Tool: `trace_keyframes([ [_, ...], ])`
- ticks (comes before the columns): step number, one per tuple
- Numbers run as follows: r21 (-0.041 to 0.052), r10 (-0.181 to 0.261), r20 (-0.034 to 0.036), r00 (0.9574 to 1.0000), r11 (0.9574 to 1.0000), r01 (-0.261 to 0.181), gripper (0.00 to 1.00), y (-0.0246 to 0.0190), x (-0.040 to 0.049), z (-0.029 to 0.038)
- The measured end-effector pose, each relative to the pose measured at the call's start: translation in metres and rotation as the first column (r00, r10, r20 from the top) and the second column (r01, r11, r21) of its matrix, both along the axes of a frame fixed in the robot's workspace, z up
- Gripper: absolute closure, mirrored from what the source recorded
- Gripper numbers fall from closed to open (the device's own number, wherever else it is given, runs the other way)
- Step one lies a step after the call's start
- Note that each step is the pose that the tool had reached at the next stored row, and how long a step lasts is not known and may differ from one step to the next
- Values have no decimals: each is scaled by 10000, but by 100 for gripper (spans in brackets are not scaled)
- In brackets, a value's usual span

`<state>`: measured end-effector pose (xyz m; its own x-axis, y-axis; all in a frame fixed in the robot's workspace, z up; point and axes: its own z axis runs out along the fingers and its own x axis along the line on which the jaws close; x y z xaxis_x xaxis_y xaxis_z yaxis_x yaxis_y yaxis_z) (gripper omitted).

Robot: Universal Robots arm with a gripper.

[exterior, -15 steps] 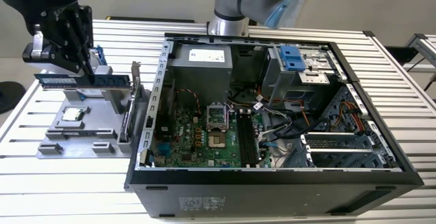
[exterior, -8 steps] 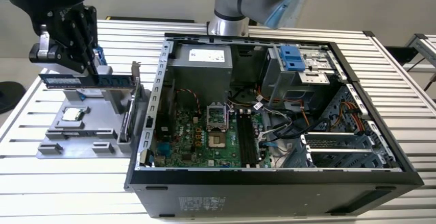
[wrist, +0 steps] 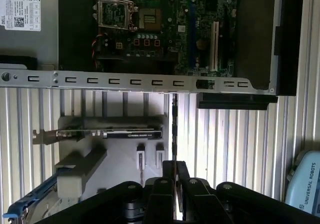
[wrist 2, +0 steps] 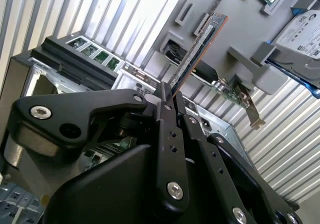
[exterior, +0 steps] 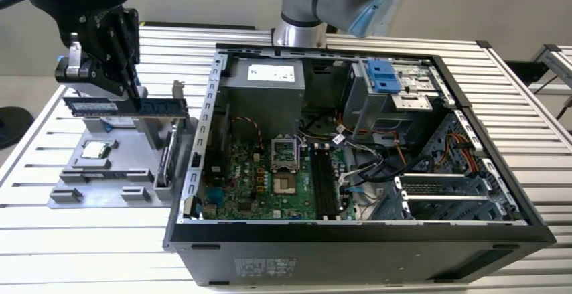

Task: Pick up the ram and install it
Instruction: 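Pick up the ram and move it above insertion slot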

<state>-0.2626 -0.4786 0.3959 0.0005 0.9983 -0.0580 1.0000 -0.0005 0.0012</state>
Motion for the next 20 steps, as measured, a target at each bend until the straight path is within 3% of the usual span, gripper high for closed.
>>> trace_keyframes([
  [20,-9,-1,0,10000,10000,1,100,0,340,-2],
])
